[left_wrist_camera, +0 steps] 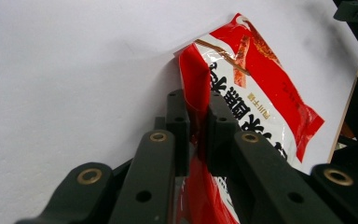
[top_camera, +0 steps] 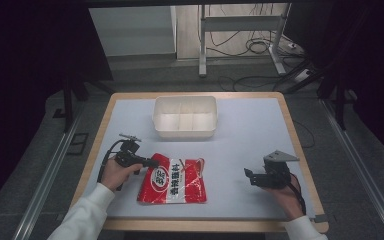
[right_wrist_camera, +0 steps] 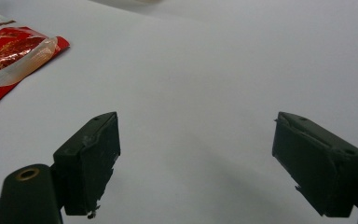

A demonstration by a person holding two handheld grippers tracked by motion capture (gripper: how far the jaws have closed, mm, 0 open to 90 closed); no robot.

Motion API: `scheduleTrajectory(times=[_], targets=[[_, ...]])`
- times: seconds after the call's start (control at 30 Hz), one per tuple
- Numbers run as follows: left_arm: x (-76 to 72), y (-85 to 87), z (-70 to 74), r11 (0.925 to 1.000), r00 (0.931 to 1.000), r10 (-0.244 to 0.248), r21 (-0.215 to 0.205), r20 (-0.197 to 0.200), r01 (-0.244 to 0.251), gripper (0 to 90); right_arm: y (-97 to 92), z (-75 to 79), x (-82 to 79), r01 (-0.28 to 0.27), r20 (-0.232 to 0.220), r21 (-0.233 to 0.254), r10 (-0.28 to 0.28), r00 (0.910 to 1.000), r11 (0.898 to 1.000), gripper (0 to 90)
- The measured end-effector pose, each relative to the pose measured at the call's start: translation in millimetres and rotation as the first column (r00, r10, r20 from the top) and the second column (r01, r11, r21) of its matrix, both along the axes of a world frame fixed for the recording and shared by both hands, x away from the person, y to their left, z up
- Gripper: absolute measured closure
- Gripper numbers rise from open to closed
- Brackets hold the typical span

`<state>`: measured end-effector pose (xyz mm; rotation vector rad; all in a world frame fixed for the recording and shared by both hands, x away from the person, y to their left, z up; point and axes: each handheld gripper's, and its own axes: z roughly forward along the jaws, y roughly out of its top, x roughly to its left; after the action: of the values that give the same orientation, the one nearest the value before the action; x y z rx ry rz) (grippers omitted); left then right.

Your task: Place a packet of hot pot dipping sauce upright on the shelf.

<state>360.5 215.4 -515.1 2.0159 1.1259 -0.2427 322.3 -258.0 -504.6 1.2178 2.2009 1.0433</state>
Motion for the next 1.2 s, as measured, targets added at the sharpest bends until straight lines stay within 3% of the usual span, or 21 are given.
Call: scheduleTrajectory(times=[0.2, 0.33, 0.63, 0.73, 0.83, 1.17, 1.2], targets=[[-2.6, -0.9, 14.4, 0.9999, 0.9991, -0.002, -0.012, 0.042, 0.003, 83.8, -0.5, -1.2, 0.6, 0.004, -0.006, -0.008, -0.004, 1.0000, 1.000, 16.0], [-4.5, -0.5, 30.2, 0.9987, 0.9973, -0.008, -0.049, 0.073, 0.012, 84.2, -0.8, -1.0, 0.5, 0.008, -0.006, -0.006, -0.008, 0.9999, 1.000, 16.3], [-3.5, 8.8, 63.4, 0.9859, 0.9956, -0.009, -0.166, 0.093, 0.024, 84.5, -3.1, 0.8, -0.1, 0.045, 0.007, -0.005, -0.045, 0.9989, 0.999, 17.9], [-3.0, 11.7, 70.2, 0.9750, 0.9963, -0.014, -0.220, 0.085, 0.032, 84.5, -3.4, 0.4, 0.2, 0.049, 0.005, -0.004, -0.049, 0.9988, 0.999, 17.9], [-2.9, 13.7, 76.6, 0.9725, 0.9952, -0.013, -0.230, 0.097, 0.035, 84.6, -3.6, 0.7, 0.0, 0.053, 0.010, -0.004, -0.053, 0.9985, 0.999, 18.4], [-7.9, 17.8, 104.7, 0.9762, 0.9860, -0.009, -0.212, 0.166, 0.045, 84.6, -4.8, 1.4, -0.2, 0.068, 0.021, 0.002, -0.068, 0.9975, 0.998, 19.1], [-8.0, 19.1, 108.4, 0.9729, 0.9850, -0.013, -0.226, 0.172, 0.052, 84.6, -4.7, 1.4, -0.3, 0.068, 0.021, 0.002, -0.068, 0.9975, 0.998, 19.1]])
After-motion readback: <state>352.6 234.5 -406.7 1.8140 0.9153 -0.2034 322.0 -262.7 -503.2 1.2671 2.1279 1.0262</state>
